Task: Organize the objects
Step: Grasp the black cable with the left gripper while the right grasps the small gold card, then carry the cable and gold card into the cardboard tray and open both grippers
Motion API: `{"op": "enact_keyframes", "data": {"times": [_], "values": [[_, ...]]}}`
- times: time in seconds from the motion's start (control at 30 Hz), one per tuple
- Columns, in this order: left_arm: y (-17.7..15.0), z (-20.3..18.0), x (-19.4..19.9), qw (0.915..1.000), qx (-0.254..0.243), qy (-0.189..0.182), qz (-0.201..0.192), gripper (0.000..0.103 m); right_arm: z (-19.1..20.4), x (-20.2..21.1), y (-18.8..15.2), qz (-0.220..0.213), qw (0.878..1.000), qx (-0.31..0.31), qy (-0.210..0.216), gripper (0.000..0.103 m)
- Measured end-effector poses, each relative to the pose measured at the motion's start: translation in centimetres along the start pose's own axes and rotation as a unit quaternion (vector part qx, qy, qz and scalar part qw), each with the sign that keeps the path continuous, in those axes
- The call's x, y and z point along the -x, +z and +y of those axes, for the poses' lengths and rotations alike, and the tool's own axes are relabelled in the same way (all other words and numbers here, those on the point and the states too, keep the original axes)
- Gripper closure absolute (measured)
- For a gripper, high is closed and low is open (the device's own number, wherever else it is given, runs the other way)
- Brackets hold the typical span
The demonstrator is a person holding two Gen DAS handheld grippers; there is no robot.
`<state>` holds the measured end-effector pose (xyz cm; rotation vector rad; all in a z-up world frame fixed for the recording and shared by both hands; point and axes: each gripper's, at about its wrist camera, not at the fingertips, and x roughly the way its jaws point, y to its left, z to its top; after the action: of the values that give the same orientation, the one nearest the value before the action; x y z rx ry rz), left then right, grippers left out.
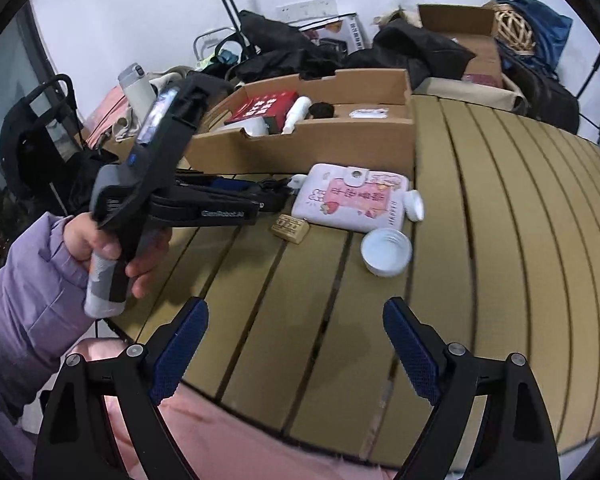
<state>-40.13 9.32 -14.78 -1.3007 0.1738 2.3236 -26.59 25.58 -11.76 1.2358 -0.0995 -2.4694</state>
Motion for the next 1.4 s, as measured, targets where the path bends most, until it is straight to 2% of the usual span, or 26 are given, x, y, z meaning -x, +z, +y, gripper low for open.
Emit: {"op": "enact_keyframes", "data": {"times": [0.1,0.17,0.23,0.27,0.37,0.47,0.53,0.57,0.6,0.63,0.7,0.97,1.13,1.23,1.4], "values": [[0.3,1.3,3.3,0.9981,0.043,-0.031,-0.033,0.063,0.5,-1.1,0.6,0.002,1.000,0.008,0.003,0.011],[0.0,2.4,6.7,0.9945,0.075,-0.036,-0.064,0.063,0.7,-1.9,0.9,0.003,1.000,0.011,0.002,0.012],[-0.6,3.6,9.3,0.9910,0.100,-0.019,-0.087,0.063,0.9,-2.8,1.4,0.004,1.000,0.018,-0.022,0.020],[-1.5,4.5,10.7,0.9887,0.117,-0.001,-0.093,0.063,1.0,-3.7,1.8,0.012,0.999,0.021,-0.027,0.029],[-4.1,6.6,12.6,0.9834,0.159,0.037,-0.079,0.063,1.4,-6.1,3.1,0.023,1.000,0.010,-0.016,0.031],[-7.5,7.8,13.7,0.9782,0.192,0.055,-0.057,0.063,2.4,-8.5,4.1,0.016,0.999,0.010,-0.029,0.031],[-9.0,8.0,14.0,0.9774,0.197,0.057,-0.051,0.063,2.7,-10.1,4.3,0.017,0.999,0.001,-0.051,0.045],[-9.8,7.9,14.4,0.9769,0.199,0.057,-0.053,0.063,2.9,-10.8,4.3,0.016,0.997,0.001,-0.075,0.061],[-10.4,7.8,14.7,0.9766,0.202,0.052,-0.054,0.063,3.3,-11.1,4.4,0.007,0.995,0.010,-0.102,0.065],[-10.7,7.7,14.9,0.9764,0.203,0.049,-0.054,0.063,3.8,-11.3,4.3,0.006,0.993,0.020,-0.120,0.066],[-11.1,7.5,15.6,0.9768,0.200,0.049,-0.058,0.063,4.1,-11.0,3.9,0.004,0.991,0.028,-0.132,0.066],[-11.5,5.5,18.5,0.9785,0.183,0.048,-0.081,0.063,3.7,-7.9,2.1,-0.004,0.995,0.002,-0.100,0.067],[-12.7,3.0,20.8,0.9822,0.162,0.050,-0.081,0.063,5.1,-0.9,0.4,-0.026,0.996,0.013,-0.089,0.067],[-13.6,1.0,21.5,0.9859,0.143,0.028,-0.082,0.063,4.9,4.3,-1.2,-0.046,0.994,0.010,-0.094,0.067],[-12.7,-0.5,20.6,0.9880,0.134,0.004,-0.076,0.062,3.5,7.3,-2.6,-0.049,0.992,-0.008,-0.114,0.067]]}}
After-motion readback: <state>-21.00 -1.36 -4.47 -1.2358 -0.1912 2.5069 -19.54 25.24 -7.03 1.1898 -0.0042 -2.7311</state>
